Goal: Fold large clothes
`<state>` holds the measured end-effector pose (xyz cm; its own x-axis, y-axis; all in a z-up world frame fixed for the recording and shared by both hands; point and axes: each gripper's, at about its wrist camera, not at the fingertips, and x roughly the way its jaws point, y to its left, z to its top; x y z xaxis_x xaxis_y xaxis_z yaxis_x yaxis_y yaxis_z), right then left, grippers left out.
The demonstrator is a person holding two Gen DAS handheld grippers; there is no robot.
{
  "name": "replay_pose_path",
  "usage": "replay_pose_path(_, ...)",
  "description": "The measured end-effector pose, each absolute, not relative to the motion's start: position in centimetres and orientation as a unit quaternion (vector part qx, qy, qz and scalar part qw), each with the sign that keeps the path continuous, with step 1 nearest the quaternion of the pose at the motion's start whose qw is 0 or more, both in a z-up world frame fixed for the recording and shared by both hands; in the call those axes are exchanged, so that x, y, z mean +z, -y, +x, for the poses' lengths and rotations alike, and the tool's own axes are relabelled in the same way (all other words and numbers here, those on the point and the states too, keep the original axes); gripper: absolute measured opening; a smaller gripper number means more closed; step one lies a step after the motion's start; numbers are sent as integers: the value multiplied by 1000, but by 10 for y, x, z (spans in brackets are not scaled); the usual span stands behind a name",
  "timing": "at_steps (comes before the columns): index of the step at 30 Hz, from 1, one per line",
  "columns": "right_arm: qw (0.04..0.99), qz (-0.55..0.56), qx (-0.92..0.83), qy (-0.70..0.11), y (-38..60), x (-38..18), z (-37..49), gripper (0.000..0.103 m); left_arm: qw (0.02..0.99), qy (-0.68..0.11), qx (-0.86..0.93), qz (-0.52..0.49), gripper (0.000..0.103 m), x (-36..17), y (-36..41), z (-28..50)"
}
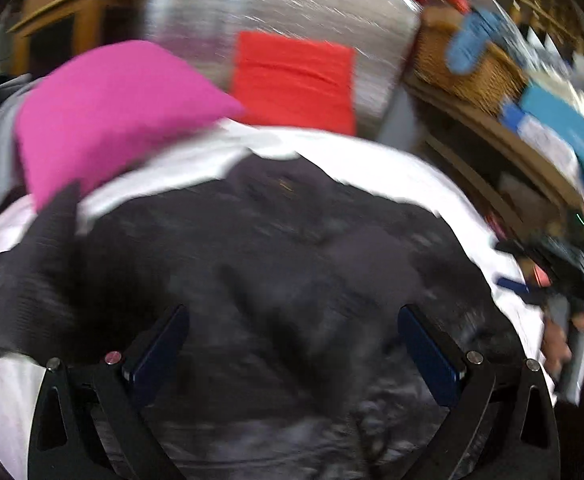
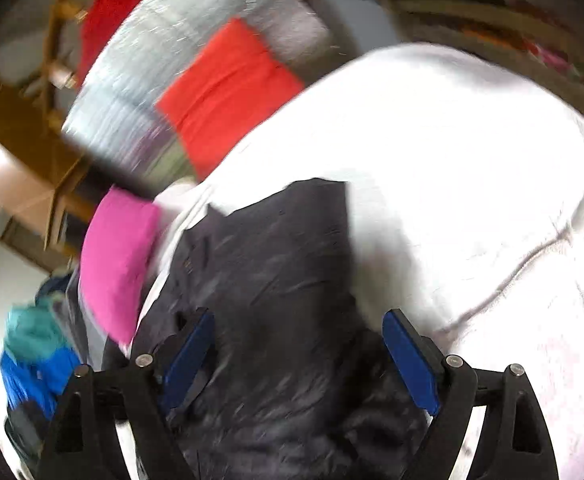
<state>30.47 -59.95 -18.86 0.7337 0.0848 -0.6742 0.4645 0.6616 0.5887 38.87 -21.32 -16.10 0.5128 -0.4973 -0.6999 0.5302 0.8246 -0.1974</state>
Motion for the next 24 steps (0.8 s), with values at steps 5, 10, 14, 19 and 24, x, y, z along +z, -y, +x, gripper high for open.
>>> replay_pose_path(5,834,383,-97,-385,591,-213,343,72,869,-401,-281,74,103,-182,253,387)
replay_pose_path(10,850,296,-128,-417,572,-214,364,24,870,-424,-241,75,92,-198,256,404)
replay_pose_path(14,888,269,-155,-341,570,-183,350,13,875,-406,-259,38,59,-189,242,413)
replay_pose_path(19,885,243,-236,-319,583,-192,346,6,900,-389,-192,42,61,-185,218,433)
replay_pose_path(24,871,310,-190,-330,590,-207,338,8,903,-390,-170,61,66,-181,210,431)
